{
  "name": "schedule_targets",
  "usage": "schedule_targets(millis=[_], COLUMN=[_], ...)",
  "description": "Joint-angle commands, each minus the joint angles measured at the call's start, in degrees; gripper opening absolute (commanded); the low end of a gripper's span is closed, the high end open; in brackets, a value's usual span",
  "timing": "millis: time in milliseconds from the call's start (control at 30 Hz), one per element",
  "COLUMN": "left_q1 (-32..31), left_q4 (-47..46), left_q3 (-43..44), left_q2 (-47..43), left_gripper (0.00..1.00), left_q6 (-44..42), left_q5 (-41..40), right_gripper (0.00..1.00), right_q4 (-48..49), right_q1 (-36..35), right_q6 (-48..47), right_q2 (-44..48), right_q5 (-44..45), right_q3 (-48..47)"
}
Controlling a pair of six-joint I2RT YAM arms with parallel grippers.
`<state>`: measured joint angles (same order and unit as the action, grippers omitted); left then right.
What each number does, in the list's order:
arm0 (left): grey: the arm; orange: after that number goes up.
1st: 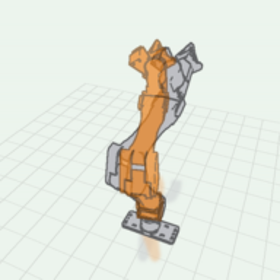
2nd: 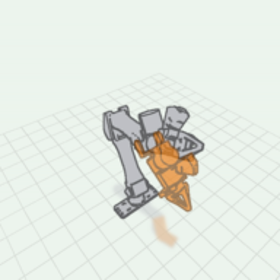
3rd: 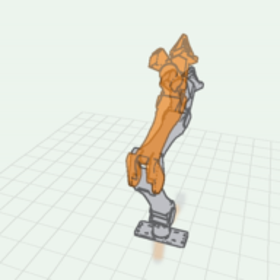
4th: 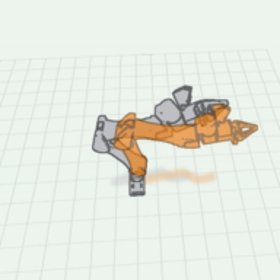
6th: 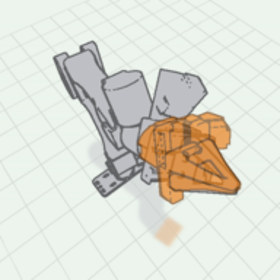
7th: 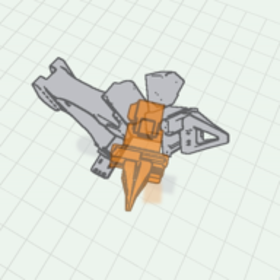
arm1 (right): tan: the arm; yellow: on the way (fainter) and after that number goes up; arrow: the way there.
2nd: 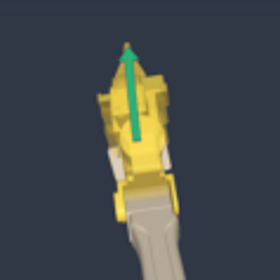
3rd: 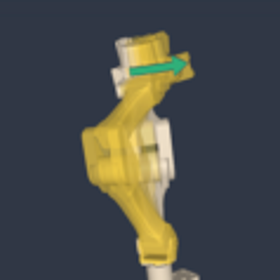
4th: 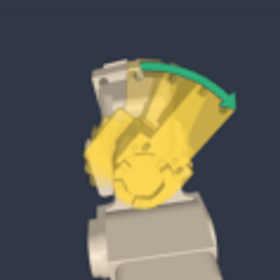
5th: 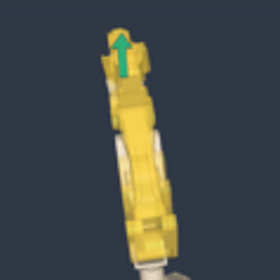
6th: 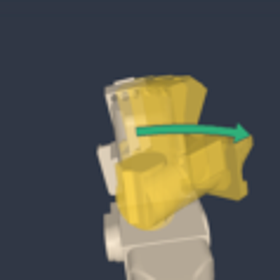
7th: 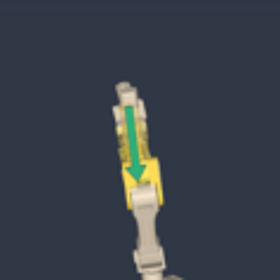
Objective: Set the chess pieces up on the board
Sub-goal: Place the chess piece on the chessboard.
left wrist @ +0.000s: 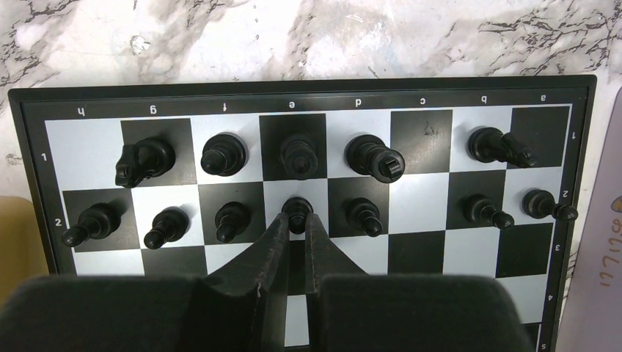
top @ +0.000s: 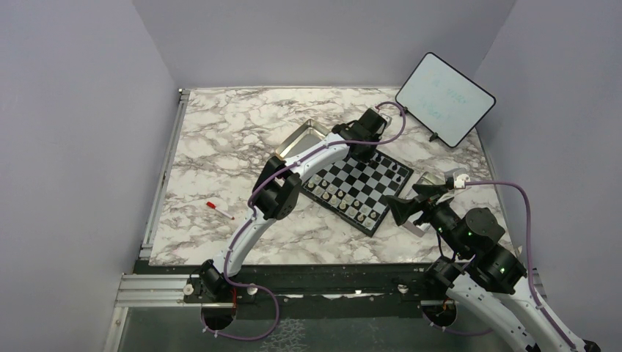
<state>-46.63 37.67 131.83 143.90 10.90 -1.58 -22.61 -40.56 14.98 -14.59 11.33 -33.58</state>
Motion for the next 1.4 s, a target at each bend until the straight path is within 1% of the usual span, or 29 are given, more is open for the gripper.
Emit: schedule_targets(millis=[0, 500, 900, 1200, 1267, 1367], left_q1=[-0.7, -1.0, -1.0, -1.0, -1.0, -1.0], left_q4=[0.4, 0.5, 0.4, 0.4, 0.4, 0.4], left_q3=[-1.0, -1.3, -1.2, -1.3, -1.3, -1.1], left_q2=[-2.9, -3.6, -3.5, -3.2, -3.2, -3.1], left_gripper=[0.11, 0.11, 0.12, 0.13, 0.15, 0.21], left_q6=[0.3, 0.3, -0.1, -0.3, -0.3, -0.3], left_q5=[0.3, 0.6, -2.8, -3.2, -3.1, -2.5], right_gripper=[1.0, 1.0, 1.0, 1.0, 1.0, 1.0], right_q4=[0.2, 0.2, 0.0, 0.0, 0.0, 0.0], right_q1=[-0.3, -0.3, -0.3, -0.3, -0.3, -0.3], right_q6=[0.0, 0.0, 0.0, 0.0, 0.0, 0.0], right_q2=[0.2, 0.1, 0.4, 0.4, 0.4, 0.4], right_q5=[1.4, 1.4, 1.4, 1.5, 1.5, 1.5], right_q3=[0.4, 1.0, 0.9, 1.0, 1.0, 1.0])
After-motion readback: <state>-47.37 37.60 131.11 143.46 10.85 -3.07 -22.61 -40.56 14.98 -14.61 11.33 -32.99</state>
